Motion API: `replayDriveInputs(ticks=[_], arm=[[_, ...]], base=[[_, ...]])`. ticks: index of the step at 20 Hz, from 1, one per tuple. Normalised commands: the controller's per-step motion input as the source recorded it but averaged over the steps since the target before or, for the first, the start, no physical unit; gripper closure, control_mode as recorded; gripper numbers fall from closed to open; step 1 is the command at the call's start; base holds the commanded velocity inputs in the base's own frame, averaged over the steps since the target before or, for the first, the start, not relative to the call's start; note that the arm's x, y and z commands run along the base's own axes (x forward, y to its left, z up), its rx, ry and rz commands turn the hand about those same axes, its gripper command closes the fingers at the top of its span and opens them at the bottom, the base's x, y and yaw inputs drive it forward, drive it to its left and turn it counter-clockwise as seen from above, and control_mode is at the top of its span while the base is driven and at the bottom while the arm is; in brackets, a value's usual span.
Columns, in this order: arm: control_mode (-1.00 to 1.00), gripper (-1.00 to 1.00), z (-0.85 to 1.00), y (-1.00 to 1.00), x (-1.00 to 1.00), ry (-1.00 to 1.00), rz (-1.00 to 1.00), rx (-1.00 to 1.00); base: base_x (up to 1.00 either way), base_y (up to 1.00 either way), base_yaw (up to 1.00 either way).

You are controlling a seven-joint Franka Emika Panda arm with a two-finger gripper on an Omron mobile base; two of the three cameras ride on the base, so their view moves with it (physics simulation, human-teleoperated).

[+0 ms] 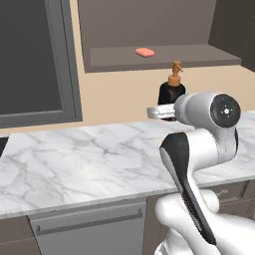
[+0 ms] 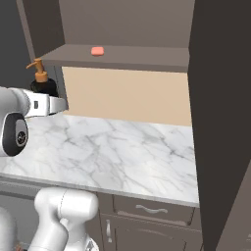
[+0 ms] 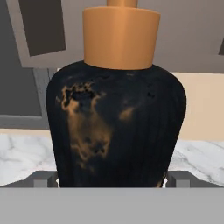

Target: Locate and retrieve the bar soap and soap dispenser from the cabinet. Place them next to the sink.

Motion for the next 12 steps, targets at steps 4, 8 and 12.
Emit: replayDriveInputs(ticks=[4,8,12], arm=[[-1.0,1.0,-0.17,0.12,-0.86,-0.02,0.18,0.0],[-1.0,1.0,-0.05,0.01,-0.36,0.01,0.05,0.0],[-1.0,1.0,0.0,0.0,-0.02,0.0,0.0,0.0]], base=[[0.0,0.0,0.0],[0.0,0.0,0.0],[0.0,0.0,0.0]])
